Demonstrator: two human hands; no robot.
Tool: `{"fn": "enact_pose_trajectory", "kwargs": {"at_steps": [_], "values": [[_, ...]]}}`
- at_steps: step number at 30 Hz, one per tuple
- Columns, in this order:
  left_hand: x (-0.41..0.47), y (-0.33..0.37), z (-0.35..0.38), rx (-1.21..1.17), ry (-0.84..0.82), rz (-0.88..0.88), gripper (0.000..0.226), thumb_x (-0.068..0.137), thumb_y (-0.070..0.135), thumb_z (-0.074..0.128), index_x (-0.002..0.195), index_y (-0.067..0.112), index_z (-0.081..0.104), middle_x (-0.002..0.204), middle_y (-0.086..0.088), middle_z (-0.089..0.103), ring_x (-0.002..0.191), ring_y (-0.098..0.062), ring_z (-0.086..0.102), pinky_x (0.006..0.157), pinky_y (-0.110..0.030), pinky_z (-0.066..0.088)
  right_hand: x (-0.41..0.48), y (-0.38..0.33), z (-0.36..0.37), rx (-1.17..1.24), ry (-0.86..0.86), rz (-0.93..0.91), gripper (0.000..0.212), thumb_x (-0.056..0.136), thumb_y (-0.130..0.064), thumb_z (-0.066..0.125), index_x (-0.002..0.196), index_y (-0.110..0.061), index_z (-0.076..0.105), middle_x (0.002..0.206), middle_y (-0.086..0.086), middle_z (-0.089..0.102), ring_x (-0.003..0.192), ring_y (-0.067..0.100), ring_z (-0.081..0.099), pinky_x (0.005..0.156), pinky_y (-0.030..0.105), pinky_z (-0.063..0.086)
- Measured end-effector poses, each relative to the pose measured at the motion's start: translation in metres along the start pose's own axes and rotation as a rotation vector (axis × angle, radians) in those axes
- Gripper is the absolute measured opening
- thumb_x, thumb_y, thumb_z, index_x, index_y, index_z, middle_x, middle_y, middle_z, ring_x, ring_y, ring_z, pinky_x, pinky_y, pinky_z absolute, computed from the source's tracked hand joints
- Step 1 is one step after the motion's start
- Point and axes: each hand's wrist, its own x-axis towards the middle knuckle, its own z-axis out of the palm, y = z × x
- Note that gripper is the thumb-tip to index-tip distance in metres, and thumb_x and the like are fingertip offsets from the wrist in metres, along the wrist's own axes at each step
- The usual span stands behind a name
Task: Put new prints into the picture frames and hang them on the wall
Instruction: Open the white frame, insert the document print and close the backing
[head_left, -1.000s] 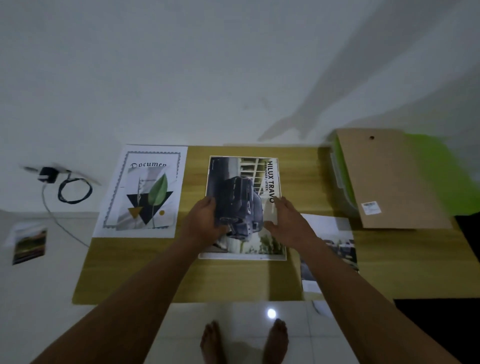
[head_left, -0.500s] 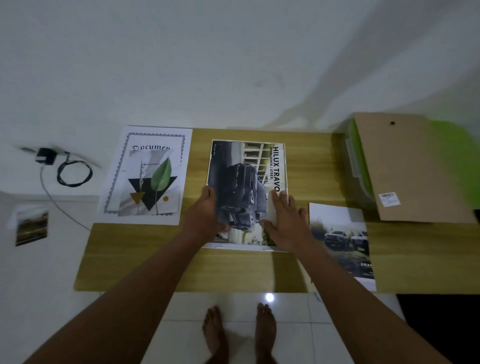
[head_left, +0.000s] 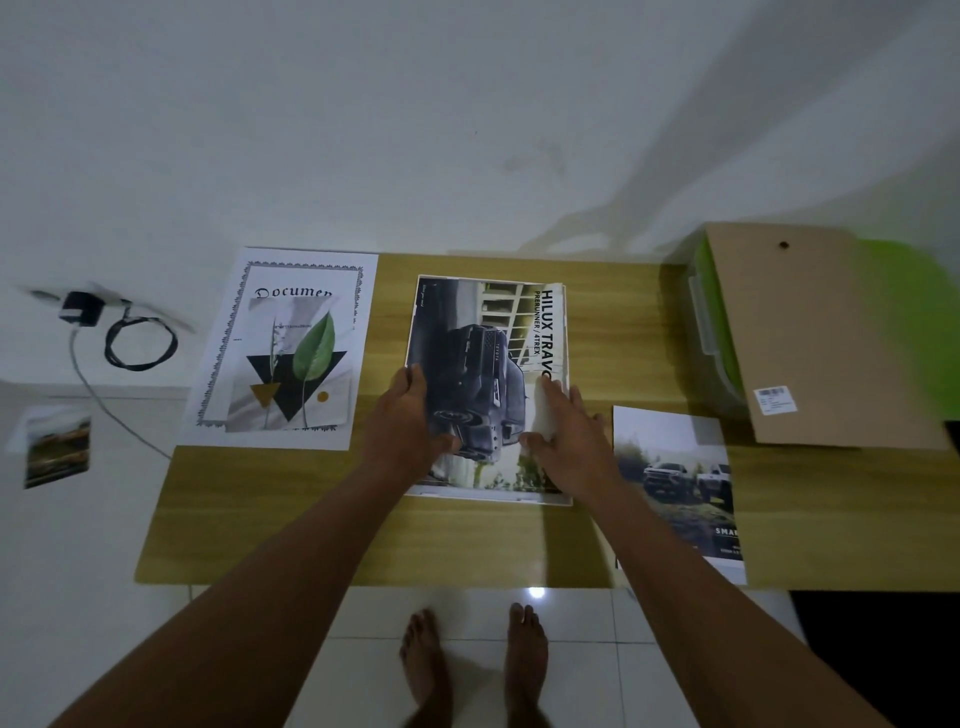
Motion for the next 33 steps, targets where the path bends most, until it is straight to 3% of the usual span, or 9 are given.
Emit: {"fn": "enact_pose_trajectory", "kwargs": {"at_steps": [6,11,14,16,20,24,27,30,33], "values": [[0.000,0.001,0.001,0.057,0.058,0.013,0.080,0.067,0.022,0.082,0.135,0.009,0.041,0.120,-0.006,0.054,0.086,-0.024,0.062,0.067,-0.025,0.049,0.003,-0.004,-0.003,0.057,0.070,0.011,0.068,0.096,-0.022,0.063,0.155,-0.024,0.029,0.161,0.000,0.028,0.152,0.021,0.008,0.122,0.052,0.006],[0.000,0.003,0.004,0.098,0.070,0.032,0.075,0.072,0.024,0.080,0.135,0.010,0.042,0.121,-0.004,0.053,0.082,-0.017,0.060,0.065,-0.021,0.048,0.003,-0.021,-0.009,0.056,0.114,0.010,0.058,0.099,-0.025,0.058,0.152,-0.029,0.034,0.156,0.003,0.038,0.148,0.028,0.026,0.122,0.045,-0.002],[-0.001,0.004,0.002,0.067,0.075,0.012,0.081,0.066,0.023,0.085,0.134,0.010,0.042,0.120,-0.002,0.055,0.087,-0.018,0.062,0.071,-0.027,0.057,0.002,-0.031,-0.011,0.143,0.254,0.006,0.056,0.096,-0.016,0.063,0.147,-0.023,0.043,0.150,0.000,0.047,0.137,0.020,0.044,0.119,0.031,0.022],[-0.001,0.005,0.001,0.040,0.096,0.016,0.080,0.065,0.022,0.085,0.133,0.011,0.044,0.118,-0.002,0.057,0.089,-0.019,0.063,0.075,-0.032,0.058,0.004,-0.034,-0.014,0.238,0.349,0.025,0.056,0.092,-0.009,0.067,0.144,-0.016,0.048,0.143,0.002,0.048,0.123,0.014,0.052,0.106,0.018,0.035],[0.002,0.009,-0.001,-0.041,0.153,0.047,0.064,0.072,0.013,0.079,0.127,0.017,0.047,0.108,0.001,0.061,0.084,-0.020,0.063,0.075,-0.040,0.058,0.015,-0.033,-0.019,0.471,0.303,0.167,0.061,0.090,-0.004,0.067,0.146,-0.016,0.046,0.131,0.004,0.062,0.108,0.016,0.063,0.096,0.035,0.054],[0.006,0.011,-0.005,-0.108,0.149,0.009,0.058,0.072,0.010,0.077,0.121,0.020,0.048,0.102,0.003,0.062,0.094,-0.021,0.062,0.082,-0.042,0.056,0.019,-0.027,-0.022,0.627,0.245,0.230,0.058,0.093,-0.004,0.065,0.145,-0.021,0.048,0.119,0.005,0.070,0.091,0.014,0.067,0.075,0.023,0.053],[0.009,0.010,-0.008,-0.209,0.166,-0.156,0.068,0.077,0.010,0.077,0.136,0.013,0.042,0.116,-0.006,0.062,0.111,-0.028,0.058,0.094,-0.045,0.051,0.017,-0.023,-0.023,0.711,0.243,0.244,0.056,0.092,0.000,0.063,0.143,-0.021,0.050,0.115,0.005,0.071,0.080,0.005,0.066,0.064,0.016,0.051],[0.014,0.011,-0.015,-0.345,0.164,-0.278,0.078,0.083,0.015,0.074,0.149,0.011,0.033,0.127,-0.006,0.062,0.116,-0.026,0.059,0.101,-0.047,0.047,0.016,-0.023,-0.024,0.767,0.244,0.234,0.055,0.093,0.002,0.061,0.142,-0.021,0.052,0.116,0.003,0.071,0.087,0.006,0.067,0.067,0.014,0.051],[0.018,0.016,-0.029,-0.358,0.186,-0.283,0.059,0.084,0.012,0.071,0.139,0.009,0.049,0.118,-0.006,0.068,0.104,-0.022,0.065,0.099,-0.035,0.046,0.016,-0.025,-0.027,0.790,0.260,0.223,0.052,0.094,0.000,0.059,0.140,-0.023,0.054,0.114,0.000,0.072,0.093,0.011,0.068,0.074,0.020,0.054]]}}
